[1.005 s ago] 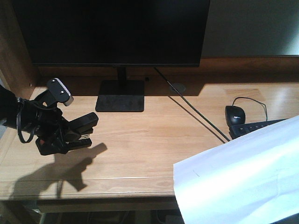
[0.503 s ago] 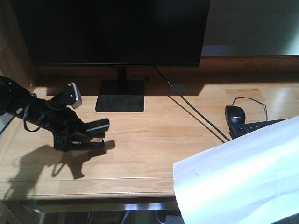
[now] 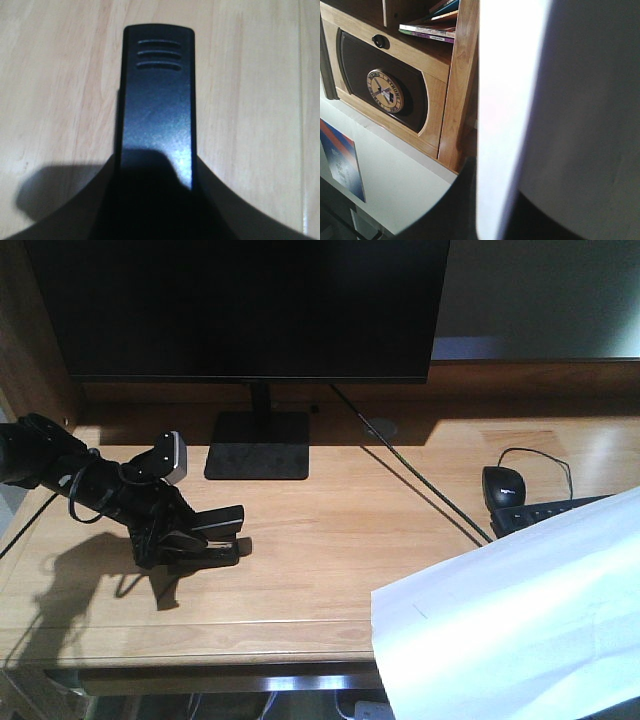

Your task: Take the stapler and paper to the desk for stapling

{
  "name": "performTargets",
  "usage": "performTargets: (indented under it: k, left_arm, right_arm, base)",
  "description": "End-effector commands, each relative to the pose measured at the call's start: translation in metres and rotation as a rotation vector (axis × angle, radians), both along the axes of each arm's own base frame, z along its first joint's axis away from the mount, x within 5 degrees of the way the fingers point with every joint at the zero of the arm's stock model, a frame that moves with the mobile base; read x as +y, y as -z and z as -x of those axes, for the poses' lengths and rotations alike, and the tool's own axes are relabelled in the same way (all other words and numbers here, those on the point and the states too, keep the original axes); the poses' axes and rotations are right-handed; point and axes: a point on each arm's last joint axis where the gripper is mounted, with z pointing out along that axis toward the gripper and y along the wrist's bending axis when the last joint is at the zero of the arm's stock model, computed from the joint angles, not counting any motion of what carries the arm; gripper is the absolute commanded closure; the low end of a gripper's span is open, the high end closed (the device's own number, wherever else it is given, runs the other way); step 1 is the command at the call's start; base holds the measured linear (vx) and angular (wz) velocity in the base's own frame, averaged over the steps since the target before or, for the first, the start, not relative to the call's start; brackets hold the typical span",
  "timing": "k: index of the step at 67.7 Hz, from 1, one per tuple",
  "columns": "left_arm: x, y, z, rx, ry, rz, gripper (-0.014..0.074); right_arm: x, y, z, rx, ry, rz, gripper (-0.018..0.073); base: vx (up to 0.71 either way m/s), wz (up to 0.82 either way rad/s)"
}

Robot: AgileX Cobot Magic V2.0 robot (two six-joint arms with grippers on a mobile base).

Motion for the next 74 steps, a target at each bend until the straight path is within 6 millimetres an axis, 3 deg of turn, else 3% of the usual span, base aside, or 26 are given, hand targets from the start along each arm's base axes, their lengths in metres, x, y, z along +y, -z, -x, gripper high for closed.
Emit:
performTargets:
  k: [1, 27, 37, 58, 66, 74]
  left_arm:
    - [-0.004, -0.029, -0.008, -0.088, -0.034, 0.044, 0.0513]
    - [-0.003, -0.030, -0.010, -0.103, -0.064, 0.033, 0.0196]
    - [-0.003, -0.041, -0.009, -0.105, -0.085, 0.039, 0.0132]
    - [-0.003, -0.085, -0.001, -0.197, -0.076, 0.038, 0.0202]
    - [-0.004, -0.085, 0.002, -0.176, -0.050, 0.052, 0.0298]
    - [-0.005, -0.081, 0.001, -0.165, -0.050, 0.053, 0.0453]
  right_arm:
    - [0.001, -0.014, 0.002, -0.081, -0.010, -0.012, 0.0564]
    - [0.001, -0.014, 0.002, -0.081, -0.010, -0.012, 0.0564]
    - [0.001, -0.014, 0.002, -0.081, -0.010, -0.012, 0.0564]
    - [0.001, -0.014, 0.002, -0.081, -0.010, -0.012, 0.0564]
    - [0.001, -0.014, 0.002, -0.081, -0.010, -0.012, 0.0564]
    - [0.001, -0.014, 0.002, -0.081, -0.010, -0.012, 0.0564]
  base:
    - [0.00, 0.00]
    - [0.00, 0.00]
    - [0.00, 0.00]
    - [0.00, 0.00]
    - [0.00, 0.00]
    - [0.00, 0.00]
